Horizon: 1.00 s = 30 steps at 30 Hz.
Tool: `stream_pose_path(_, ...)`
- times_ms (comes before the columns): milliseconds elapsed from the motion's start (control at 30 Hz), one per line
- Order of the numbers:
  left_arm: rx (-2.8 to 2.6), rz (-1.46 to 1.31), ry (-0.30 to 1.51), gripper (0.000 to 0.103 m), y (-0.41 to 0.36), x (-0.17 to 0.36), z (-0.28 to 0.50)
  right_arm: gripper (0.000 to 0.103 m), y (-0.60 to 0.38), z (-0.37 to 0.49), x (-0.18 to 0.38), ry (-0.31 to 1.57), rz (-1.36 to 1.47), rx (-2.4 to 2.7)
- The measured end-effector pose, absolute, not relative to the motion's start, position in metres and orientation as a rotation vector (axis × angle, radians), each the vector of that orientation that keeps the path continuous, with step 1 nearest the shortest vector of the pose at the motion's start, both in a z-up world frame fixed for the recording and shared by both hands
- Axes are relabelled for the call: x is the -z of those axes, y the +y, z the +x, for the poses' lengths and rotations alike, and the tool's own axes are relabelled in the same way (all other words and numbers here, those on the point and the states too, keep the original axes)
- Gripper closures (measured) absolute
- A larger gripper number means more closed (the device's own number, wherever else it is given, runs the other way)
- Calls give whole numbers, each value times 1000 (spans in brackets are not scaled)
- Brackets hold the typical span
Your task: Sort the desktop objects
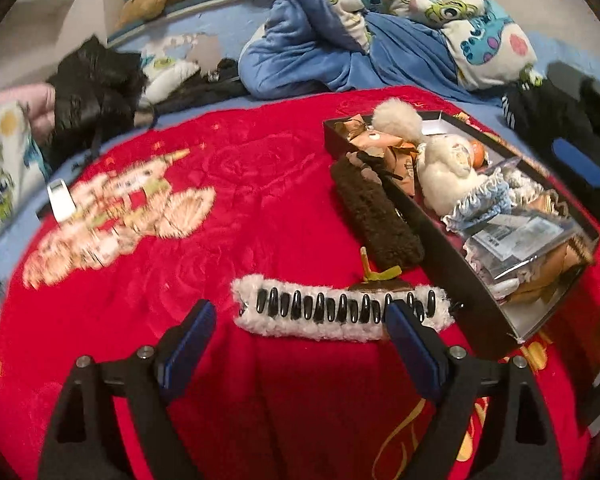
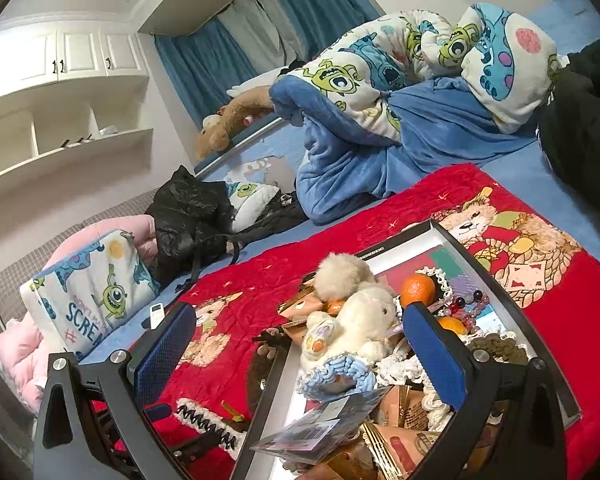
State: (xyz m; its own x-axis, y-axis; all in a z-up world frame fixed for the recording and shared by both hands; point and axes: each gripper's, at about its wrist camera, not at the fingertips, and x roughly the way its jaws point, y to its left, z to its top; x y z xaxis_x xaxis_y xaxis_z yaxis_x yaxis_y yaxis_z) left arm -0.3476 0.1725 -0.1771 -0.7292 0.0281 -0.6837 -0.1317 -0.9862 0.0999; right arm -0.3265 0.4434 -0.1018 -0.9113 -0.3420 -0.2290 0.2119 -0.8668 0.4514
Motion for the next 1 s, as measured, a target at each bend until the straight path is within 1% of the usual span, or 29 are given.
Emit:
stream_pose_path(67, -2812, -1074, 227, 15, 173, 173, -341, 0, 444, -326, 102, -620, 435, 2753)
stream_pose_path(167, -2732, -1053, 130, 15, 172, 165, -336, 0, 445, -323, 100, -622, 409, 2774)
stream_pose_path(200, -2732, -1052, 135, 15, 174, 164, -336, 0, 446, -322, 100, -627, 405, 2770)
stream_pose_path(267, -2763, -1103, 237, 14, 184, 171, -343, 0, 448, -323, 101, -646, 406, 2759)
stream_pose_path(300, -2770, -1138, 291, 12, 188, 177, -347, 0, 448, -324, 101, -651, 412, 2757)
stream_pose_path(333, -2774, -1154, 309, 3, 189, 182, -348, 0, 448, -325, 102, -650, 417, 2758)
stream_pose_path(367, -2790, -1163, 321, 0, 189, 187, -349, 0, 448, -325, 102, -649, 422, 2760)
stream_pose_path(433, -2753, -1284, 358, 0, 192, 202, -360, 0, 448, -326, 102, -649, 427, 2755)
stream_pose_path(700, -2684, -1225, 27, 0, 167, 194, -361, 0, 443, -326, 102, -621, 430, 2750)
stream_pose_path(767, -2699, -1216, 26, 0, 170, 192, -359, 0, 442, -326, 102, -618, 431, 2749)
stream_pose_path(867, -2732, -1188, 81, 0, 175, 190, -352, 0, 442, -325, 102, -621, 425, 2746)
stream_pose_path(1000, -2710, -1208, 53, 0, 171, 193, -360, 0, 444, -325, 102, -638, 426, 2735)
